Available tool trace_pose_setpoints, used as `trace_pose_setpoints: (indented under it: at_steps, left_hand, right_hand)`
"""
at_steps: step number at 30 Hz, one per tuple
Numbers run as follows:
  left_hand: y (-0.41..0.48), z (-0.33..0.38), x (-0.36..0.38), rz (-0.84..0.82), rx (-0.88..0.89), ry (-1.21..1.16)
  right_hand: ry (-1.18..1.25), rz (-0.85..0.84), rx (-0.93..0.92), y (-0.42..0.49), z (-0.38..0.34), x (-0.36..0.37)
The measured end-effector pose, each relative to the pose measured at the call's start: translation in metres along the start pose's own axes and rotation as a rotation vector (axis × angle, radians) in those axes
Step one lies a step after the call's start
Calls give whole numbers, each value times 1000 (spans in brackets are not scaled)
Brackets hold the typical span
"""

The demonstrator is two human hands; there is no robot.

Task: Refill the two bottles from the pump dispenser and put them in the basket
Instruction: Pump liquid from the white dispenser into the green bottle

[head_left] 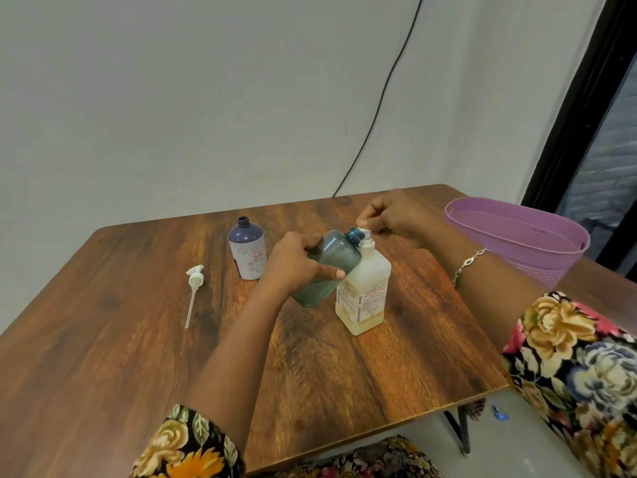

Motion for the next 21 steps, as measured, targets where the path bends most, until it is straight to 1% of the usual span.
trace_pose_setpoints:
  at_steps: [5,10,15,18,21]
  left_hand:
    - [-1,-2,-1,3,-15,-47]
    - [2,10,-13,38,21,-9]
    - [3,5,-7,28,4,19]
    - [0,2,-3,18,-11,9]
    - [-2,5,-3,20,3,-5]
  right_hand:
    - [28,28,-10,-2,-2,-2]
    - [31,-47,38,4,-13,-8]
    - [-29,8,26,3,-6,-4]
    - [-42,-16,45,0,1,0]
    - [1,16,34,-4,0,-2]
Point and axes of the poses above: each hand's wrist, its own y-axis towards the middle knuckle, its own x-axis out of the palm, z = x × y, the point moved 10 cm from there along y, towards the middle knuckle, and after that the axes turned 11 degrees about -x, right-handed, at the moved point
